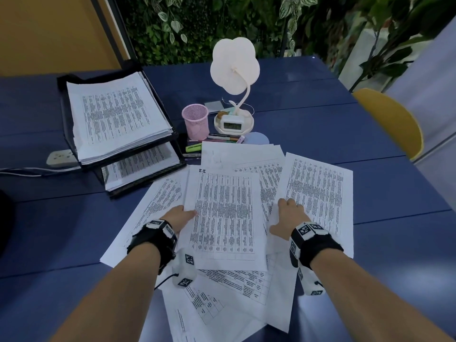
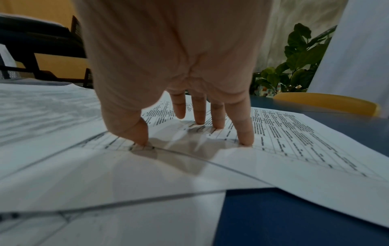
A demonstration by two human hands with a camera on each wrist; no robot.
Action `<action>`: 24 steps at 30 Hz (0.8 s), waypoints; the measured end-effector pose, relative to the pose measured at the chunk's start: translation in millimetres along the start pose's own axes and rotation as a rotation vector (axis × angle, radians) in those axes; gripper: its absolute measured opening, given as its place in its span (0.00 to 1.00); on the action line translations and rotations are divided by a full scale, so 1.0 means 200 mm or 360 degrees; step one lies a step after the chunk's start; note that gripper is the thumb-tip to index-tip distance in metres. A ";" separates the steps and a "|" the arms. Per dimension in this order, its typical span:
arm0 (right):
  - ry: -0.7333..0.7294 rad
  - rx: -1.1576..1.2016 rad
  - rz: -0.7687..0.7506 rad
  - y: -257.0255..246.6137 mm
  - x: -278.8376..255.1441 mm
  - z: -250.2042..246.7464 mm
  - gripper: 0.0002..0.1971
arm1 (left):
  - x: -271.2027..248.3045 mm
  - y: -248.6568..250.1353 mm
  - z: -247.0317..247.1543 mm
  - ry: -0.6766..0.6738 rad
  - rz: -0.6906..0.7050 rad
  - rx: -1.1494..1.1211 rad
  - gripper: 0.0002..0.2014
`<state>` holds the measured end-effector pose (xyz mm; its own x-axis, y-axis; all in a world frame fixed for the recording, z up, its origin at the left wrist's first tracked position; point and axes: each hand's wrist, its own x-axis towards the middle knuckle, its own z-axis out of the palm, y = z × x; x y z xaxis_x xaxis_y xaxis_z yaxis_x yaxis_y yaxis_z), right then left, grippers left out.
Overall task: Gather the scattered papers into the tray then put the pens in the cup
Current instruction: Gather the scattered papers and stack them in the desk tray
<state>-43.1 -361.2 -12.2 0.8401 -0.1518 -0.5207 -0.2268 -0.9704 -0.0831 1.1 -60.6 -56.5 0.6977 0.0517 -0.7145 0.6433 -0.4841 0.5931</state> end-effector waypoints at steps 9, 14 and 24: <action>-0.0020 -0.0086 -0.0017 0.01 0.02 0.04 0.28 | -0.13 0.02 0.01 0.0144 0.0018 -0.0471 0.21; 0.0127 0.0243 0.0162 0.10 0.04 0.01 0.22 | -0.20 0.15 0.05 0.0137 0.0164 0.0135 0.26; 0.0250 0.0686 0.1333 0.51 0.04 0.05 0.50 | -0.19 0.25 0.21 0.0161 0.0122 0.0676 0.37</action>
<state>-63.9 -460.0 -33.5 0.3719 -0.8196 -0.4358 -0.9202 -0.3872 -0.0571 -6.8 -122.7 -14.5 0.7792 0.0764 -0.6221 0.4164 -0.8049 0.4227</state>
